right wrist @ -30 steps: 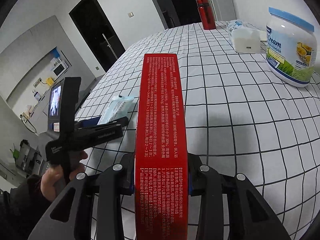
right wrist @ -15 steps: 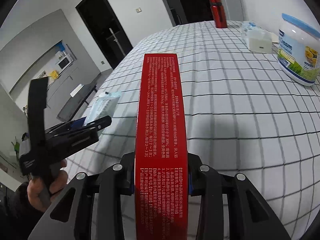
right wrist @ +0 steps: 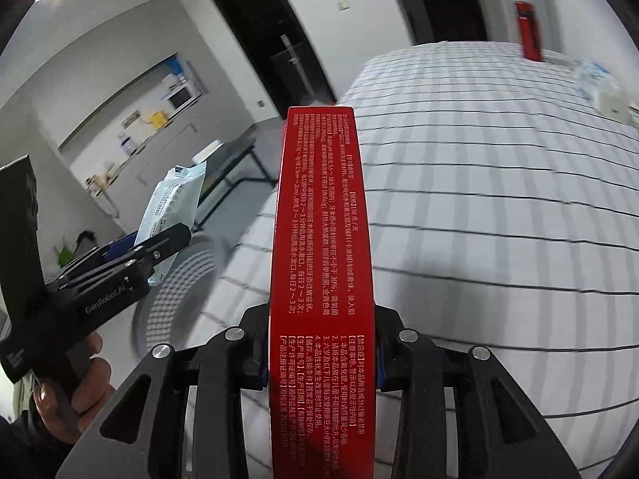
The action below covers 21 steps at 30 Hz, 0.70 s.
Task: Collect trash
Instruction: 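Carry box and packet over the basket and open both tools to drop them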
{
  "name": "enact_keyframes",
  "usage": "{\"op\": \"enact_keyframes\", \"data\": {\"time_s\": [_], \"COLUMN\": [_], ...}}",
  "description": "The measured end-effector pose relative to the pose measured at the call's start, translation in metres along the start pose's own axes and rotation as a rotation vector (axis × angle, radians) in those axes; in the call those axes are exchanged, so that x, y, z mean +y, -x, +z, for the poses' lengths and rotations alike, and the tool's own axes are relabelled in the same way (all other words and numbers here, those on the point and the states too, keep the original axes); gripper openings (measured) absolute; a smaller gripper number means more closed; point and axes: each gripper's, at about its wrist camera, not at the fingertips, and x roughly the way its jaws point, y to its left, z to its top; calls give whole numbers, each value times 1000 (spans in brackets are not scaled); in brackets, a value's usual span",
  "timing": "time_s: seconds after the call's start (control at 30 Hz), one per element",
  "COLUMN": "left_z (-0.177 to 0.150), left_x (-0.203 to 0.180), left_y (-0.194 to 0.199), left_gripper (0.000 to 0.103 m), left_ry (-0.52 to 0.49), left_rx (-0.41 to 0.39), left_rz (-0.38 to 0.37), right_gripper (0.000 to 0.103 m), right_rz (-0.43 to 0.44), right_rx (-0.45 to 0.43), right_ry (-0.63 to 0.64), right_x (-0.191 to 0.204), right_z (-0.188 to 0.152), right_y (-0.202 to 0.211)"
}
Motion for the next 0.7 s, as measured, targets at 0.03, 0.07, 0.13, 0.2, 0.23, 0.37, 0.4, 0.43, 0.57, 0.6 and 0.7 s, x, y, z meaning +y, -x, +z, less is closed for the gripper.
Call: {"op": "enact_keyframes", "data": {"time_s": [0.03,0.07,0.13,0.2,0.23,0.37,0.4,0.43,0.57,0.6,0.7], "left_z": [-4,-8,-15,-23,-27,-45,-48,-52,-64,-66,-73], "left_x": [11,22,41,59,69,109,116,127,155,161,176], "left_y": [2,4,5,5,4,1,0,-2,-10,-12,-17], "left_gripper": [53,53,53,53,53,53,53,53,53,53,53], "left_ry": [6,16,36,57,67,107,116,127,170,180,202], "left_rx": [-3,-2,4,13,20,47,53,65,95,103,121], "left_rz": [18,30,43,57,66,99,106,114,139,142,155], "right_gripper": [34,34,34,34,34,34,34,34,34,34,34], "right_rz": [10,19,41,60,69,99,107,113,134,142,159], "right_rx": [5,10,21,36,44,80,92,101,142,158,189], "right_ry": [10,18,34,50,58,97,111,121,147,158,187], "right_x": [10,18,40,57,65,99,109,117,142,150,167], "right_z": [0,-1,-3,-3,-3,-5,-6,-6,-9,-9,-10], "right_y": [-6,-11,-23,-36,-42,-65,-73,-79,-104,-111,-125]}}
